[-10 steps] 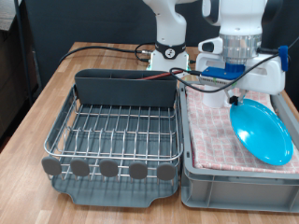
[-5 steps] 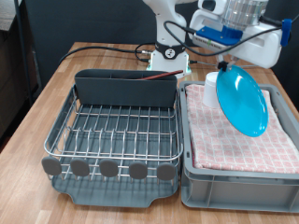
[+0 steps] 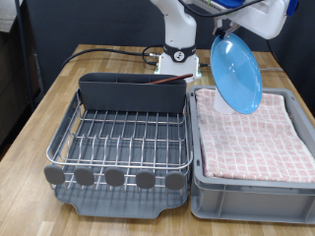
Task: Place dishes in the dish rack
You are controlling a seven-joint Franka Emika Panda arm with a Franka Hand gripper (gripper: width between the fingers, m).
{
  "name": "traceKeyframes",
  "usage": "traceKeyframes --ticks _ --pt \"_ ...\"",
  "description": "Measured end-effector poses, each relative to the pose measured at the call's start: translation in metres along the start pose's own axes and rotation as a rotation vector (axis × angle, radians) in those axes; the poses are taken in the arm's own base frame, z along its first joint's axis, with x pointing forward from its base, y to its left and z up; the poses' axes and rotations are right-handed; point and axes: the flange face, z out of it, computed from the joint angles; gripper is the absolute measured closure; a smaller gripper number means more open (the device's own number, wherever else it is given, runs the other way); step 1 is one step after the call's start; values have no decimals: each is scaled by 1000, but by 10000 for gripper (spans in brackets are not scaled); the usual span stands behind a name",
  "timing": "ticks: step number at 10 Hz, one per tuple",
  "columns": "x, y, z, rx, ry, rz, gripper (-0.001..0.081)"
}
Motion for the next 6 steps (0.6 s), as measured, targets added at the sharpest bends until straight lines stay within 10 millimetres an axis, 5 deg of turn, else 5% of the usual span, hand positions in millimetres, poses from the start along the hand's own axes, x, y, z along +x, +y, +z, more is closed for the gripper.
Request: traceKeyframes --ticks 3,6 --pt "8 3 9 -20 10 3 789" --pt "50 15 20 -24 82 -112 789"
